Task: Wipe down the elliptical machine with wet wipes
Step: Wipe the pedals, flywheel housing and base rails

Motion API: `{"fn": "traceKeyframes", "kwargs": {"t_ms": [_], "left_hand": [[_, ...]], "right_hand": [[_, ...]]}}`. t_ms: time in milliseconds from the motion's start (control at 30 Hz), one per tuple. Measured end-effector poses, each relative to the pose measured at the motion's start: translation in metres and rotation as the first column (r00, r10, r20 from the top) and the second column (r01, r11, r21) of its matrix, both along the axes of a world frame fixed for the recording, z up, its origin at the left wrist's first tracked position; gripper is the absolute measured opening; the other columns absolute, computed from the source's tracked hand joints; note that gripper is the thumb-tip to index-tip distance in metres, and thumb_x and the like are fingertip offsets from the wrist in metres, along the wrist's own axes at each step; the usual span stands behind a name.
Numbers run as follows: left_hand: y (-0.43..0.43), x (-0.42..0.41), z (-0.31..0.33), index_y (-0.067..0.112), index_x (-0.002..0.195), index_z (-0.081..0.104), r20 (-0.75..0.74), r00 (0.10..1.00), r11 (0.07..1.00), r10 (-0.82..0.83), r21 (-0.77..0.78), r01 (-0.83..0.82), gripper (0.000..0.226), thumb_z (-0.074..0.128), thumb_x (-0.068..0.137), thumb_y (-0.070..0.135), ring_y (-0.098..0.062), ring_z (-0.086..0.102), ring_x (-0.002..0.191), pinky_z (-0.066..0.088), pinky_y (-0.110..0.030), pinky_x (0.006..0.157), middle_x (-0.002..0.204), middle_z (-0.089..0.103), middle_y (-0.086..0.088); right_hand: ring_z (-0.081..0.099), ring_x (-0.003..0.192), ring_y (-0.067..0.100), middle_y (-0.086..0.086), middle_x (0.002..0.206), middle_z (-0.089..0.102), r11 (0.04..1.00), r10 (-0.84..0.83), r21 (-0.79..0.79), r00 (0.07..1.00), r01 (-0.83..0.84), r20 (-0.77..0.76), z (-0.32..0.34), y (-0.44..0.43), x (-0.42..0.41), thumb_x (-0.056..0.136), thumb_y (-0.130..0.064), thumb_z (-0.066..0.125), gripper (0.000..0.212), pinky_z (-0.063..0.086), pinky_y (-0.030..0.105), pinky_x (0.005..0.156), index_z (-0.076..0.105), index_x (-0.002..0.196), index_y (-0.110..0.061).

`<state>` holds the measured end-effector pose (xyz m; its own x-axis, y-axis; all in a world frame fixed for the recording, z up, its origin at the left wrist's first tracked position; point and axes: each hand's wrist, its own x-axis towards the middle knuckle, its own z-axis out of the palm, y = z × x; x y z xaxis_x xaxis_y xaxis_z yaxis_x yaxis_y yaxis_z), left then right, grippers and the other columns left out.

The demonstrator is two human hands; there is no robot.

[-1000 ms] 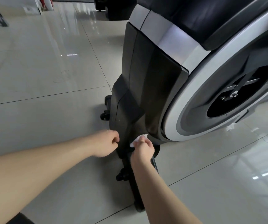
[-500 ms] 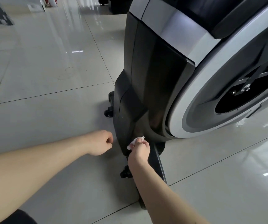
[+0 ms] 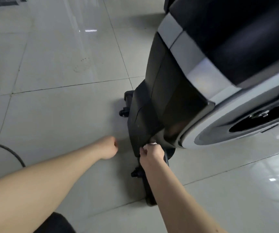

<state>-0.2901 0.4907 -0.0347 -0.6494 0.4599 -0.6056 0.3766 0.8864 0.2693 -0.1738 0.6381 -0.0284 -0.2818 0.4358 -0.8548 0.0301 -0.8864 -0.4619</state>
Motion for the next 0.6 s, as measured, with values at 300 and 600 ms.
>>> {"fn": "traceKeyframes", "kwargs": {"t_ms": [300,600], "left_hand": [[-0.005,0.036,0.210,0.012,0.086,0.061,0.484,0.761,0.786,0.431,0.213,-0.580,0.021,0.052,0.104,0.019,-0.022,0.069,0.070,0.048,-0.030,0.066,0.087,0.067,-0.008],[-0.003,0.091,0.489,0.020,0.097,0.074,0.737,0.597,0.710,0.318,0.232,-0.665,0.020,0.068,0.096,0.039,-0.017,0.065,0.078,0.055,-0.029,0.068,0.085,0.072,-0.002]], "right_hand": [[0.066,0.103,0.039,0.028,0.121,0.066,0.985,0.092,-0.135,0.987,-0.110,-0.133,0.230,-0.022,0.042,0.102,0.002,0.047,0.023,0.057,0.043,0.087,0.060,0.120,0.007],[0.073,0.100,0.039,0.027,0.113,0.072,0.906,0.423,0.004,0.906,-0.423,-0.031,0.496,-0.032,0.085,0.100,-0.004,0.046,0.026,0.060,0.037,0.077,0.060,0.120,0.006]]}}
